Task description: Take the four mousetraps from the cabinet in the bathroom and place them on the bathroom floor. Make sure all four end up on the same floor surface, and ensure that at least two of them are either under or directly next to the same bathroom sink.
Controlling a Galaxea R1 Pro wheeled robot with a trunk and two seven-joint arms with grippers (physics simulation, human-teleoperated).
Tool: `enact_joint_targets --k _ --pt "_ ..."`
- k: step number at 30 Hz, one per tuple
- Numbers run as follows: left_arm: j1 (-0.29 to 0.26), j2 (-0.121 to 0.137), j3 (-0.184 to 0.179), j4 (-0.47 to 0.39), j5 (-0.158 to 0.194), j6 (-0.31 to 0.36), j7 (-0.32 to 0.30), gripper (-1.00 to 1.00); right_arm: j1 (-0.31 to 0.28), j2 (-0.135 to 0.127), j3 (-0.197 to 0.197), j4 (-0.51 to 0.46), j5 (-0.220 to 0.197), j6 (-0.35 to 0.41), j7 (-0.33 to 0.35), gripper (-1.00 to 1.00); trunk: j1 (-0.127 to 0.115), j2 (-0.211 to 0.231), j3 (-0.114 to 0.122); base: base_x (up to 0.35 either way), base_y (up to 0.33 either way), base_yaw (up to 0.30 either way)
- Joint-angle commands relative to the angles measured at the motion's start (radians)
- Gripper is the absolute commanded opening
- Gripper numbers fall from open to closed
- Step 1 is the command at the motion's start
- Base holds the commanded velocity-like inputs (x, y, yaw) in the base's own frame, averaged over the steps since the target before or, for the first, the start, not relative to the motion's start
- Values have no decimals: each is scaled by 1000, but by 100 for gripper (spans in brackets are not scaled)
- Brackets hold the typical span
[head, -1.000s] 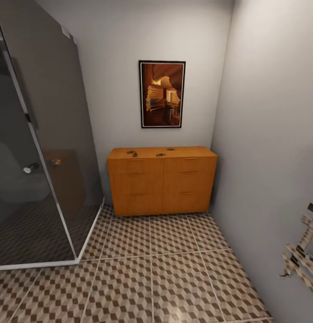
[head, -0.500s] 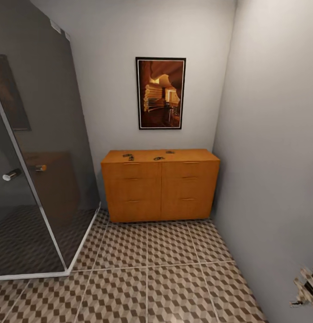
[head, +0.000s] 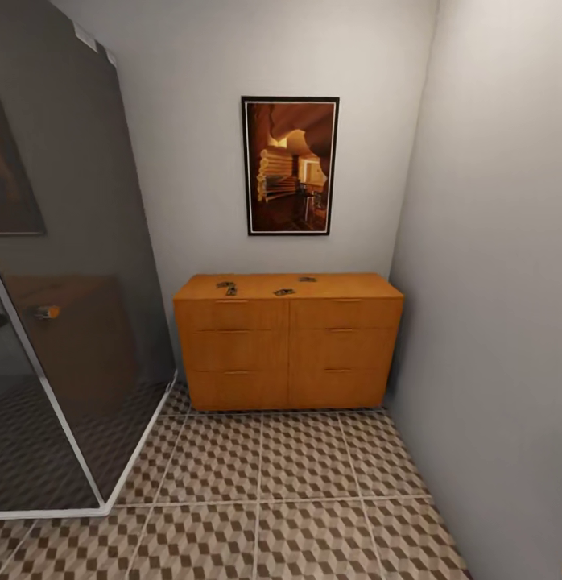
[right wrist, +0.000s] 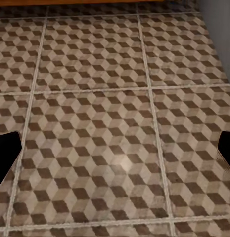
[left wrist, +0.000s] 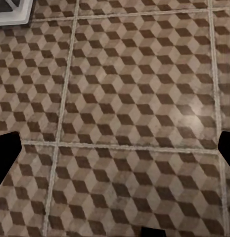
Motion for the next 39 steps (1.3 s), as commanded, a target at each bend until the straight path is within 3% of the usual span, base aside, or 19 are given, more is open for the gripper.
enact_joint_targets --k 1,21,39 --pt "0 0 1 -2 0 -1 2 100 0 0 1 0 1 -3 -3 100 1 0 -1 282 -140 3" --pt "0 0 1 -1 0 -1 2 100 0 -5 1 8 2 -3 -3 100 1 0 -1 282 -110 0" --pt "0 0 1 -1 0 -1 2 100 0 -3 1 17 2 -3 -3 100 1 0 -1 274 -13 0"
